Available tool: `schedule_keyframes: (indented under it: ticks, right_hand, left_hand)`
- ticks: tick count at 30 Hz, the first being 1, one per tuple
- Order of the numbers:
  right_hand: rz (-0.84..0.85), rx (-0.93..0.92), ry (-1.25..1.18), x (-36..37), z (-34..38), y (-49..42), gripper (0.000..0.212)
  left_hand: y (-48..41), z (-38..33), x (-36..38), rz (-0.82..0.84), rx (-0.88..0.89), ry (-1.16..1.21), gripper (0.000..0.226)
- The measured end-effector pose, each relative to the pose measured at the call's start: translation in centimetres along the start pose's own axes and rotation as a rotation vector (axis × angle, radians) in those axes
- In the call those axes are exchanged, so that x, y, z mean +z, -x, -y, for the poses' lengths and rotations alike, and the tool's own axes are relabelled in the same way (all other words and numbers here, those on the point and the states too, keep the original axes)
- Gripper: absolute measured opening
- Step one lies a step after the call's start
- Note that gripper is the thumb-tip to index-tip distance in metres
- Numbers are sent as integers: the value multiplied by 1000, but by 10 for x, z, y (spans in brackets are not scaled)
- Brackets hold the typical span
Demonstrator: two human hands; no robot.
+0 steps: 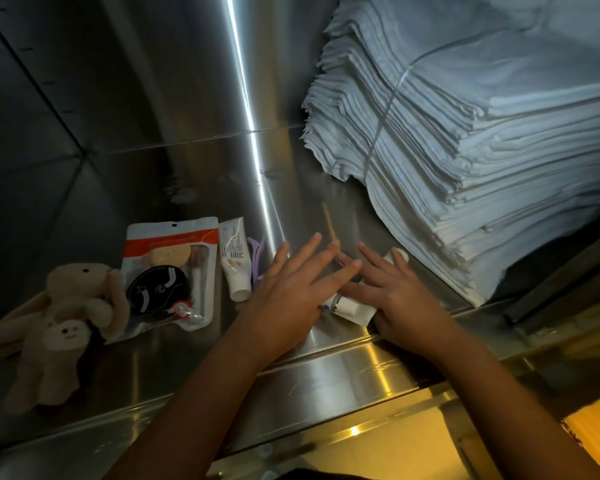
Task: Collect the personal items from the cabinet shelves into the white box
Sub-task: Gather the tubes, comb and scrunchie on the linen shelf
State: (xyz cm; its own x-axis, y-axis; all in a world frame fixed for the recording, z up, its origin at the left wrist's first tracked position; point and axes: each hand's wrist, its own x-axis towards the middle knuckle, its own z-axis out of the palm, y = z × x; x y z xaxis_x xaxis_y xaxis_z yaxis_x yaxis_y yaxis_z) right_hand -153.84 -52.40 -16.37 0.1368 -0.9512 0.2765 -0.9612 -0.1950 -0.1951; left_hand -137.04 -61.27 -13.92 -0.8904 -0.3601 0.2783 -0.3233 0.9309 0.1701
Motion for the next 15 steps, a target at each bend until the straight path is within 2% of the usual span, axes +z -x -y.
schedule_keyframes:
  ticks: [2, 6, 9, 12, 15]
  right_hand:
    - [6, 7, 0, -1, 0, 2, 43]
    - [6, 39, -16, -1, 0, 9, 59]
    - [-14, 74, -59, -2, 1, 16, 57]
    - [-6, 121, -77, -3, 1, 21, 55]
    - [10, 160, -125, -5, 5, 27, 54]
  left_hand:
    - [-3, 3, 2, 80, 24, -41, 73]
    - [-10, 15, 12, 221, 26, -129, 74]
    - [-12, 20, 20, 323, -6, -175, 75]
    - [-11, 23, 24, 434, -50, -127, 87]
    - [-7, 25, 27, 475, -94, -81, 99]
